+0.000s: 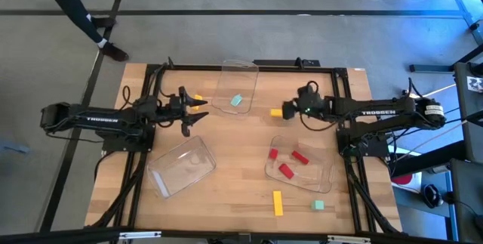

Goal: Sort & place blocks by color
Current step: Put the top blue block into the top transparent bin

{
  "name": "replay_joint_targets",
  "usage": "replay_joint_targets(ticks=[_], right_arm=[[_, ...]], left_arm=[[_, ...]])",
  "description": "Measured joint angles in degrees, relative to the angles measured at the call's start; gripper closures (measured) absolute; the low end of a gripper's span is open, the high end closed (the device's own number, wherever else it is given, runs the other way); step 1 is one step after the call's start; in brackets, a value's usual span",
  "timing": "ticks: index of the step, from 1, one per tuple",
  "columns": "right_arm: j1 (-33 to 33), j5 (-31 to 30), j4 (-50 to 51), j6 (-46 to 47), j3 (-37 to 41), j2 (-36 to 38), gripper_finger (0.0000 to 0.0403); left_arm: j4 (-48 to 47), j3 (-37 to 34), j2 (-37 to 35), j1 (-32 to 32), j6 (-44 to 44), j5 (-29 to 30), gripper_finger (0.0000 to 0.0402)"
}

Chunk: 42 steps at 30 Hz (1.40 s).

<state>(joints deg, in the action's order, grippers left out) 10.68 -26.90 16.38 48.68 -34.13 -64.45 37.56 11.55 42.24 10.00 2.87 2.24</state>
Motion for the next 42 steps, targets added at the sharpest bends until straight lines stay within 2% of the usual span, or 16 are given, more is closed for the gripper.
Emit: replay_joint_targets(ticks=[3, 5, 9, 11, 16, 20, 28, 42], right_arm=[[0.6, -0.5, 5.1, 6.6, 0.0, -1.0, 0.0150], [0.8, -0.6, 4.3, 9.6, 0.0, -3.0, 0.0152], [0.9, -0.6, 0.6, 9.6, -1.1, -10.5, 0.0157], [1.4, -1.0, 4.0, 9.5, -3.5, -14.8, 0.0159], [1.6, -8.0, 11.0, 9.8, -10.7, -22.8, 0.0160], [1.6, -8.8, 12.5, 11.2, -13.7, -26.8, 0.0160], [1.6, -10.1, 12.9, 19.9, -12.5, -32.5, 0.0160], [1.5, -8.2, 7.9, 19.9, -12.5, -35.4, 0.0160]], left_arm=[[0.0, 0.0, 0.0, 0.0, 0.0, 0.0, 0.0207], [0.1, 0.0, 0.0, 0.0, 0.0, 0.0, 0.0207], [0.8, 0.0, 0.0, 0.0, 0.0, 0.0, 0.0207], [0.8, 0.0, 0.0, 0.0, 0.0, 0.0, 0.0207], [0.7, 0.0, 0.0, 0.0, 0.0, 0.0, 0.0207], [0.7, 0.0, 0.0, 0.0, 0.0, 0.0, 0.0207], [0.6, 0.0, 0.0, 0.0, 0.3, 0.0, 0.0207], [0.6, 0.0, 0.0, 0.0, 1.5, 0.0, 0.0207]])
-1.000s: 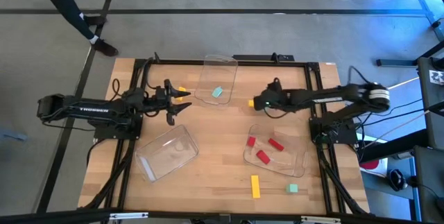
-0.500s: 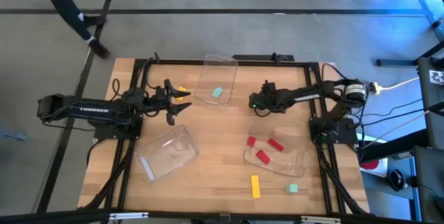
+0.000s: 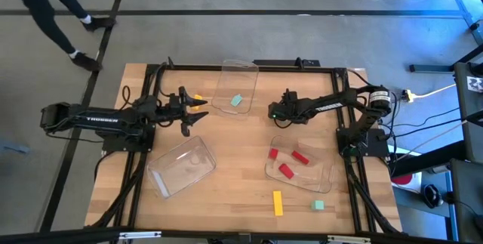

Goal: Sort & place blocks by color
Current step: Put the top blue block into the top transparent bin

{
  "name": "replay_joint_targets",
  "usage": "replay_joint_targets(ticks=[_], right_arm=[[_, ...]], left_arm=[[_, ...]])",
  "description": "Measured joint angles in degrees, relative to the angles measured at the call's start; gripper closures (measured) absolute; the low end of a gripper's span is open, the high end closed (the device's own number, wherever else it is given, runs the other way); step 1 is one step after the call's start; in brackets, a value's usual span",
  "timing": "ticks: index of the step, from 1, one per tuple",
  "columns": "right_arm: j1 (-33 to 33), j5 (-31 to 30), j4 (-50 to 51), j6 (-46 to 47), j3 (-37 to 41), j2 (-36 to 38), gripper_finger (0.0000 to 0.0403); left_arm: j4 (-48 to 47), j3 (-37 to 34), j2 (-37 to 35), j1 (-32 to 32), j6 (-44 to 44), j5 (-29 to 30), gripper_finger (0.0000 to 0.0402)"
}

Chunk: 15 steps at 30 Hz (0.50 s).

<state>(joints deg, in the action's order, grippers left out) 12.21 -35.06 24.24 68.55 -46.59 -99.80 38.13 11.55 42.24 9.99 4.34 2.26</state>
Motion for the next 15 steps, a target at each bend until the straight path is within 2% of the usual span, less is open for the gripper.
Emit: replay_joint_targets(ticks=[4, 7, 14, 15], right_arm=[[0.0, 0.5, 0.0, 0.0, 0.0, -0.3, 0.0163], [0.0, 0.7, 0.8, -0.1, 0.0, -0.5, 0.0179], [0.0, -0.4, 3.1, -1.5, 0.0, -0.5, 0.0272], [0.0, -0.7, 3.4, -2.8, 0.0, -0.5, 0.0274]], left_arm=[[0.0, 0.0, 0.0, 0.0, 0.0, 0.0, 0.0207], [0.0, 0.0, 0.0, 0.0, 0.0, 0.0, 0.0207], [0.0, 0.0, 0.0, 0.0, 0.0, 0.0, 0.0207], [0.0, 0.0, 0.0, 0.0, 0.0, 0.0, 0.0207]])
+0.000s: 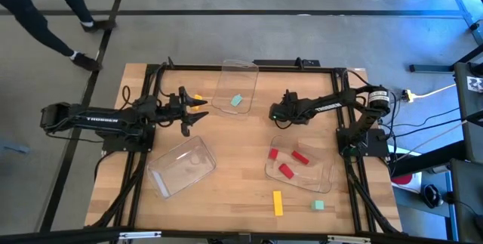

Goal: Sort & place blocks by color
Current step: Put the top blue block into the top transparent bin

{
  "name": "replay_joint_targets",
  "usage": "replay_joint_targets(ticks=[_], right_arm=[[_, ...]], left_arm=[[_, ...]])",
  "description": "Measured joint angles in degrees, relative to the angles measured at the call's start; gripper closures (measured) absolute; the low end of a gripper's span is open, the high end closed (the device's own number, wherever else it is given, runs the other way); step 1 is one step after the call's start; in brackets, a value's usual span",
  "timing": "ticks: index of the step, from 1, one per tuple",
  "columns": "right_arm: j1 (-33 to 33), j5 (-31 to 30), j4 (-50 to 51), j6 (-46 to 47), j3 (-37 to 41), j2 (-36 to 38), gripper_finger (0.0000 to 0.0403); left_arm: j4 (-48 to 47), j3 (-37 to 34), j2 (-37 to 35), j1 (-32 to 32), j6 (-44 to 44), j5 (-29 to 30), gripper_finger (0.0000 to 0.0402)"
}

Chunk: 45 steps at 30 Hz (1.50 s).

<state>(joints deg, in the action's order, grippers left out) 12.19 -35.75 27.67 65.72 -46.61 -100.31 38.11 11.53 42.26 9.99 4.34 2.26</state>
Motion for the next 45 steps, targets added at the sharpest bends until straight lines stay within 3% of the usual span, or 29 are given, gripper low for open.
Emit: replay_joint_targets(ticks=[6, 12, 15, 19, 23, 25, 36, 40, 45], right_arm=[[0.0, -1.1, 2.6, -13.0, 0.1, 1.3, 0.0274], [-0.2, -3.4, -0.2, -22.0, 1.1, 8.8, 0.0274], [-0.8, -1.1, -11.1, -30.6, 5.0, 16.1, 0.0274], [-0.8, 10.2, -33.7, -39.3, 14.3, 26.0, 0.0274], [-0.8, 17.8, -54.9, -42.1, 22.6, 30.8, 0.0274], [-0.8, 19.1, -60.0, -42.1, 24.6, 31.1, 0.0274], [-0.8, 19.4, -64.1, -42.0, 24.5, 30.0, 0.0274], [-0.8, 19.9, -63.9, -42.9, 18.7, 25.1, 0.0274], [-0.4, 20.8, -60.2, -48.3, 5.5, 13.5, 0.0274]], left_arm=[[0.0, 0.0, 0.0, 0.0, 0.0, 0.0, 0.0207], [0.0, 0.0, 0.0, 0.0, 0.0, 0.0, 0.0207], [0.0, 0.0, 0.0, 0.0, -0.4, 0.0, 0.0207], [-0.2, 0.0, 0.0, 0.0, -0.4, 0.0, 0.0207], [-0.3, 0.0, 0.0, 0.0, -0.4, 0.2, 0.0207], [-0.3, 0.0, 0.0, 0.0, -0.4, 1.1, 0.0207], [-0.4, 0.0, 0.0, 0.0, -0.4, 3.2, 0.0207], [-0.4, 0.0, 0.0, 0.0, -0.4, 3.2, 0.0207], [-0.3, 0.0, 0.0, 0.0, -0.4, 3.2, 0.0207]])
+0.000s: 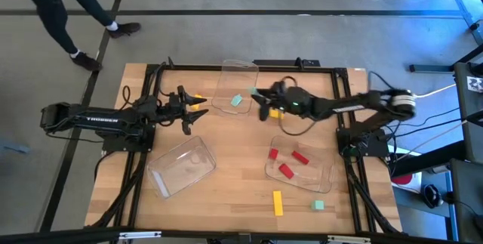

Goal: Sort & place blocks by color
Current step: Put the top blue block into the top transparent bin, then put the top right yellow block into the bottom left transparent bin

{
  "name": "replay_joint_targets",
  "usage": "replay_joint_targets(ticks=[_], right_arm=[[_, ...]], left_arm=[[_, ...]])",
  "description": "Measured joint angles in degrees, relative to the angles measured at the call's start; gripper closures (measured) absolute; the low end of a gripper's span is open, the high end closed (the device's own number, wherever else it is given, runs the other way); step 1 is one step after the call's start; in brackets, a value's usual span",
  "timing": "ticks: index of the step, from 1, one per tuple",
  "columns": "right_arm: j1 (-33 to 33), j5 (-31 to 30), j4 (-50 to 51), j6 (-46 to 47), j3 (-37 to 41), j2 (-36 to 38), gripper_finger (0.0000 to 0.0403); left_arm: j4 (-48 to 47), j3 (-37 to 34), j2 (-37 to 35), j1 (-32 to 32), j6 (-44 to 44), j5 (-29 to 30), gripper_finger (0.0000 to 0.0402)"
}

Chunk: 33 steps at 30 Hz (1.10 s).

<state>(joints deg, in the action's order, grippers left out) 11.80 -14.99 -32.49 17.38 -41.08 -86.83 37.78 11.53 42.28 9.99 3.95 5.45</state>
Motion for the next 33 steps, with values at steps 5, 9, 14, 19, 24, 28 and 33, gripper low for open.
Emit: replay_joint_targets(ticks=[5, 9, 14, 19, 24, 28, 33], right_arm=[[2.9, -0.3, 5.4, -2.6, -12.0, -11.4, 0.0274], [5.1, 1.3, 7.0, -2.8, -17.0, -17.7, 0.0274], [6.6, 3.5, 7.2, -2.6, -19.7, -22.2, 0.0274], [6.9, 3.5, 7.1, -2.6, -20.2, -23.6, 0.0274], [6.8, 3.6, 7.0, -2.5, -20.2, -23.8, 0.0253], [6.8, 3.7, 6.6, -2.7, -20.2, -23.8, 0.0225], [6.8, 3.7, 6.6, -3.0, -20.2, -23.8, 0.0215]], left_arm=[[0.0, 0.0, 0.0, 0.0, 0.3, 0.0, 0.0207], [-0.2, 0.0, 0.1, 0.0, 1.3, -0.1, 0.0207], [-1.4, 0.0, 0.1, 0.0, 1.9, -0.1, 0.0207], [-1.4, 0.0, 0.1, 0.0, 1.9, -0.2, 0.0207], [-1.4, 0.0, 0.1, 0.0, 1.9, -0.2, 0.0207], [-1.3, 0.0, 0.1, 0.0, 1.9, -0.2, 0.0207], [-1.3, 0.0, 0.1, 0.0, 1.9, -0.2, 0.0207]])
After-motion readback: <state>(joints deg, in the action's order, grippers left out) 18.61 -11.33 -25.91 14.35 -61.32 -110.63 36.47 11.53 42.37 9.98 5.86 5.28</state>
